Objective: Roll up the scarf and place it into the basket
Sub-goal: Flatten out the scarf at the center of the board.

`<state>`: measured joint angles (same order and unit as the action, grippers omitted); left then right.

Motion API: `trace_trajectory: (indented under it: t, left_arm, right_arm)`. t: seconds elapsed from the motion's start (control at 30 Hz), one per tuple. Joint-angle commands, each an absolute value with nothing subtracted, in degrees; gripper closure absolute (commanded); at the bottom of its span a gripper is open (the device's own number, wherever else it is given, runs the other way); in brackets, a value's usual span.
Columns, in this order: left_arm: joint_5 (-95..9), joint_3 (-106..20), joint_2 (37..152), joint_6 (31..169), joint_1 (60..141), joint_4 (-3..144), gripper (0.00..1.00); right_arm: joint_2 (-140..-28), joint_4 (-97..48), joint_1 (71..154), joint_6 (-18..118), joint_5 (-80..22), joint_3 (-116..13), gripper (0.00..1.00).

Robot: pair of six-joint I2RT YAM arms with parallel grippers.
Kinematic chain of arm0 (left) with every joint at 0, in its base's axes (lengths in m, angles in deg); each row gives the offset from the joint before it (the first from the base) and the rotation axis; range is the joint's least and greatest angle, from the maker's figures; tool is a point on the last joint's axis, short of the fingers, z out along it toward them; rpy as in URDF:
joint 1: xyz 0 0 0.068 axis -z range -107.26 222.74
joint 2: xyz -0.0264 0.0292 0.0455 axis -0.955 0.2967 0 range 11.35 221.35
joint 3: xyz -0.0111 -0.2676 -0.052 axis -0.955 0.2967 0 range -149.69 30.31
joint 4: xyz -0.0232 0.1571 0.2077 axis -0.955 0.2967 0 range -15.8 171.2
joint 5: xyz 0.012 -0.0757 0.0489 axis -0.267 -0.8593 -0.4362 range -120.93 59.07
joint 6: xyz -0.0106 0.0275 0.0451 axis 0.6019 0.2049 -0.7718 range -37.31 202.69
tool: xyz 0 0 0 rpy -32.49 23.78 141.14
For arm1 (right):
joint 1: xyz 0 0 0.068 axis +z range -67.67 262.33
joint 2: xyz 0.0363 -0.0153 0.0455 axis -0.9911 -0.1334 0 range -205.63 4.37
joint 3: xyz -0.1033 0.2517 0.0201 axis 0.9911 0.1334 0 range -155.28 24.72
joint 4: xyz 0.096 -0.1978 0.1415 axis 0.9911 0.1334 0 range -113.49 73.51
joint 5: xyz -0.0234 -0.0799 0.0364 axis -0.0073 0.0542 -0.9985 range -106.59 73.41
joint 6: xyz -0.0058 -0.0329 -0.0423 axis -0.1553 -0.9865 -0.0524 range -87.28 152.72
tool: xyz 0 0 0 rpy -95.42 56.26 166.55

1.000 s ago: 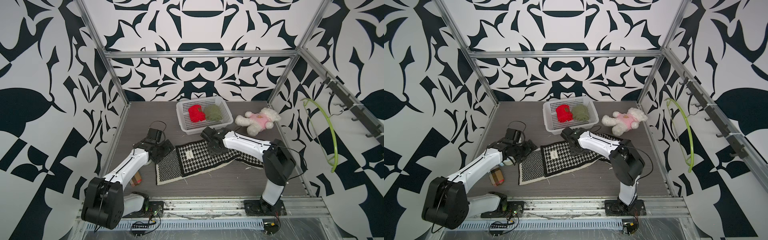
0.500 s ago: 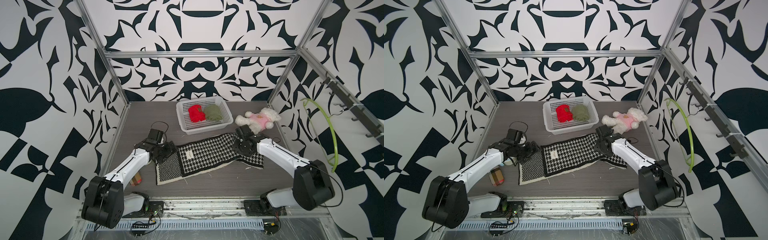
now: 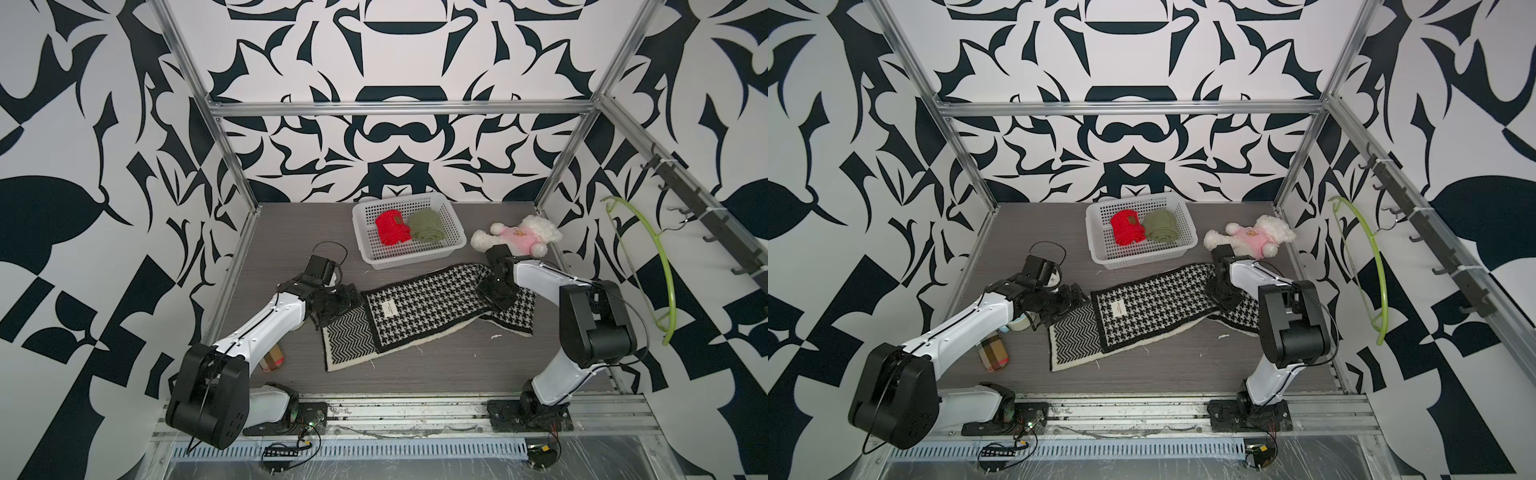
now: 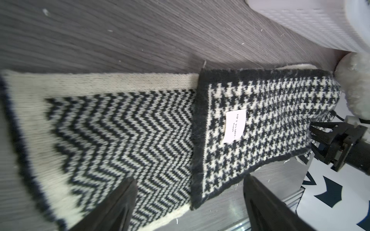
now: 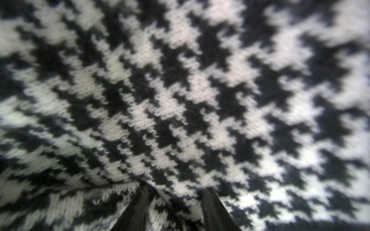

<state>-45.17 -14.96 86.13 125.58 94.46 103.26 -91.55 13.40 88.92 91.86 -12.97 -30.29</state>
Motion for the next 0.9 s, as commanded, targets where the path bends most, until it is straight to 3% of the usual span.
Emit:
trace_trajectory:
  t: [0.0, 0.13, 0.23, 0.3, 0.37, 0.47, 0.7, 0.87]
  left_arm:
    - [-46.61, -15.57, 87.76, 124.17, 94.53, 104.75, 0.11]
    - [-48.56, -14.52, 89.22, 124.06, 94.87, 103.45, 0.11]
    - [-49.03, -15.12, 89.23, 123.92, 94.85, 103.31, 0.10]
    - [-49.06, -16.06, 88.92, 123.88, 94.92, 103.52, 0.06]
    - [-48.23, -16.68, 88.65, 123.78, 94.87, 103.57, 0.01]
    - [-46.68, -18.15, 89.54, 122.51, 94.27, 105.34, 0.01]
    - [-47.81, -18.02, 85.33, 121.90, 82.78, 109.29, 0.01]
    - [-47.76, -21.76, 80.78, 116.22, 73.77, 115.75, 0.01]
  right_arm:
    - [-87.83, 28.65, 88.30, 96.74, 1.53, -26.07, 0.55]
    - [-78.24, 37.71, 89.18, 98.17, 14.88, -28.01, 0.58]
    - [-71.37, 37.26, 97.68, 91.72, 22.58, -31.98, 0.57]
    - [-67.68, 27.09, 107.79, 79.07, 21.73, -32.03, 0.50]
    - [-68.13, 22.53, 113.34, 74.13, 15.74, -33.30, 0.50]
    - [-75.08, 18.18, 120.43, 70.67, 3.32, -36.67, 0.50]
    - [-98.76, 17.23, 141.10, 69.83, 0.08, -53.61, 0.50]
    - [-108.73, 17.45, 145.18, 71.88, -3.18, -60.43, 0.53]
